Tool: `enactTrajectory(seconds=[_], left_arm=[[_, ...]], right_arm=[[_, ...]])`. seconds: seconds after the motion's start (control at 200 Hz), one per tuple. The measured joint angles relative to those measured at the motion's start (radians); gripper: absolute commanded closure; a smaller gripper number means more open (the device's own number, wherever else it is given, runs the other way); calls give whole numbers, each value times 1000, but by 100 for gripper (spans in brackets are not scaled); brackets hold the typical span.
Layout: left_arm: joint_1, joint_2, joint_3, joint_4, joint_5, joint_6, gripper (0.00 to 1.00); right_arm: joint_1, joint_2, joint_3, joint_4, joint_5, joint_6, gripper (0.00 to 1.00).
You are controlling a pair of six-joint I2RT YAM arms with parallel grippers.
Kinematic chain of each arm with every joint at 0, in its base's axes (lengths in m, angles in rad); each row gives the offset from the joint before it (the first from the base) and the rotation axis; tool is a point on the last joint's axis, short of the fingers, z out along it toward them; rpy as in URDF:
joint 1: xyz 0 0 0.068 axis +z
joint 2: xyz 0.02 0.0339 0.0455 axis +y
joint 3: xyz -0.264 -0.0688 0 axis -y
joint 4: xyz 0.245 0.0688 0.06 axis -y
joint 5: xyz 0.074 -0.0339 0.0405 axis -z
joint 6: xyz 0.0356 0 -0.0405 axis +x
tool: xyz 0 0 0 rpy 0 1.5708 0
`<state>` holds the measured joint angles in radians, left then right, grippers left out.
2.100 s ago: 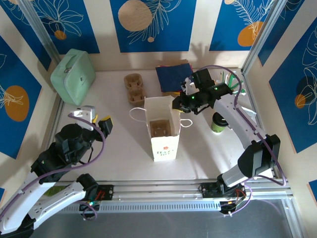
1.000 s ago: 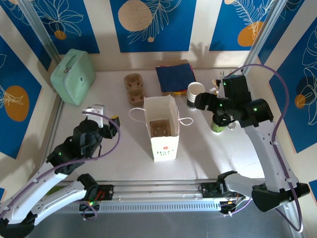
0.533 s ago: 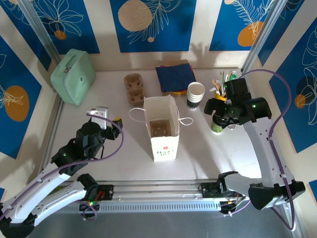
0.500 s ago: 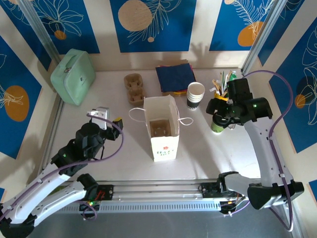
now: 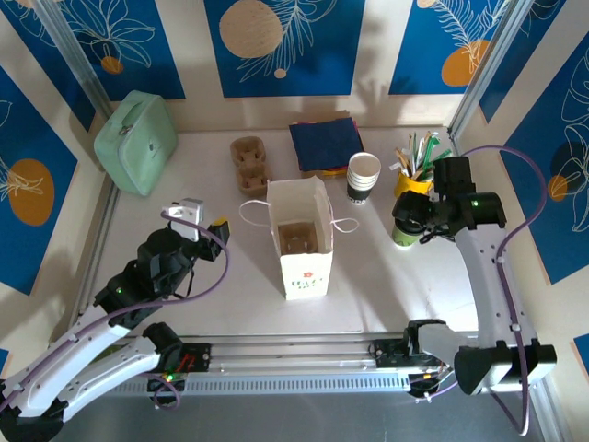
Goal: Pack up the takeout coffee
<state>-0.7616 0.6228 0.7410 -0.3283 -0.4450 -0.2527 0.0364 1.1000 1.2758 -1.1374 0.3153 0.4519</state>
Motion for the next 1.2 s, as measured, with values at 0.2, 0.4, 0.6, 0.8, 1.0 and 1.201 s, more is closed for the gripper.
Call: enactTrajectory(seconds=[0.2,0.4,0.6,0.8,1.0,1.201], left_arm=[[0,-3,-6,8,8,0,36],[0,-7,-10,9,19,1,36],[0,-19,-11,11,26,6,36],[0,-20,-13,15,37,24,35],[0,-20,-14,15,44,27,35],[0,-20,-14,15,45,27,35]], right_arm=[[-160,-17,0,0,-74,-3,1],[-323,-20,-73,33,-285,-22,1],[-284,-55,-87,46,-274,2,1],[-202,50,-26,3,-232,3,1],[-85,122,-23,0,-155,-4,1],[-73,212,-21,9,-77,-15,1]])
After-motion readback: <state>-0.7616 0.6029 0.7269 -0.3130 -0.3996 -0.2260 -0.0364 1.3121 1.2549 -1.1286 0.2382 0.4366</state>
